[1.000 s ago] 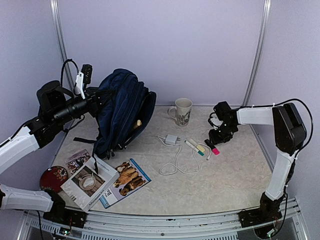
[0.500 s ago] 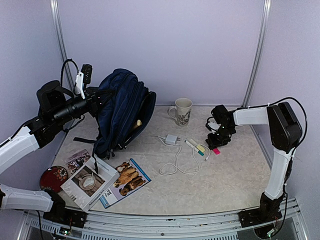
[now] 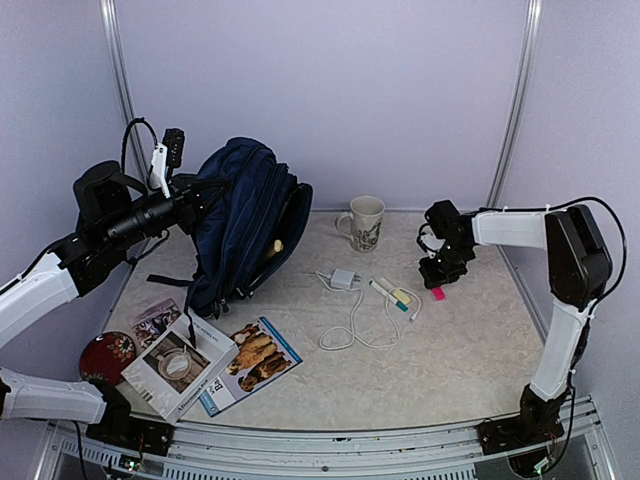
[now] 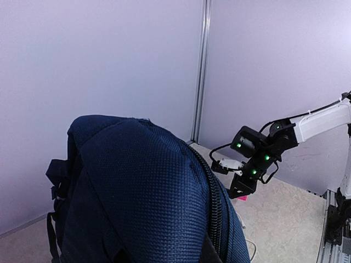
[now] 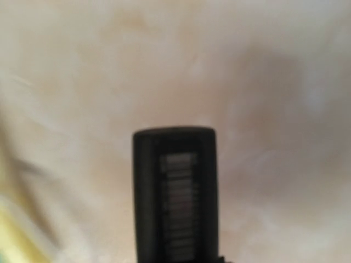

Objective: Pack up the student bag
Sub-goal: Pick up the pen from the center of the board, then place the pen in the upper front pocket of the bag.

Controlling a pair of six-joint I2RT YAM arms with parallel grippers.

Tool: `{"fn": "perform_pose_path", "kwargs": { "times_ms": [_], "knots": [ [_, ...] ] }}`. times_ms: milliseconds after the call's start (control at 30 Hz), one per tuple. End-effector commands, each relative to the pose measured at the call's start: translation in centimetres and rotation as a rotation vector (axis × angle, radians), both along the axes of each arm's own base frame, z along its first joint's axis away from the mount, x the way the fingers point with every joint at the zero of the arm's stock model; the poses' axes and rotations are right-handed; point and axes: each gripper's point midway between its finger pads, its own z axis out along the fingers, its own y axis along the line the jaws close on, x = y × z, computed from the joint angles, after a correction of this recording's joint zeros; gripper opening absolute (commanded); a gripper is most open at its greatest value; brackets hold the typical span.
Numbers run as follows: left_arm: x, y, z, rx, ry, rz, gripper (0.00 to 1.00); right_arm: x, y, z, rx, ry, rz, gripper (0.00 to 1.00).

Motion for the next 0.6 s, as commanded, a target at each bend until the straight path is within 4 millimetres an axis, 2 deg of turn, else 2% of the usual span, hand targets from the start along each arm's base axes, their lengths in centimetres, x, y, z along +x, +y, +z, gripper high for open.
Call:
{"fn": "perform_pose_path", "kwargs": {
  "times_ms": [0, 100, 200, 300, 400, 500, 567],
  "knots": [
    [0.2, 0.9, 2.0, -0.037, -0.068, 0.034, 0.00, 1.1, 1.8, 8.6, 0.072, -0.248, 0.022, 0.06],
    [0.1, 0.7, 2.0, -0.039, -0.066, 0.024, 0.00, 1.2, 4.5, 14.4, 0.165, -0.421, 0.102, 0.03],
    [-0.1, 0.8, 2.2, -0.042, -0.071, 0.023, 0.00, -0.3, 9.2, 20.6, 0.320, -0.644, 0.267, 0.02],
    [-0.1, 0.7, 2.1, -0.040, -0.069, 0.015, 0.00, -3.6, 14.3, 26.4, 0.536, -0.854, 0.480, 0.04],
    [-0.1, 0.4, 1.9, -0.042, -0.060, 0.002, 0.00, -7.5, 18.7, 31.3, 0.768, -0.986, 0.692, 0.05],
    [0.0, 0.4, 1.8, -0.042, -0.062, 0.004, 0.00, -10.7, 22.7, 35.0, 0.967, -1.079, 0.870, 0.05],
    [0.1, 0.5, 1.7, -0.041, -0.059, 0.012, 0.00, -12.3, 25.6, 36.4, 1.059, -1.100, 0.979, 0.05]
  ]
}}
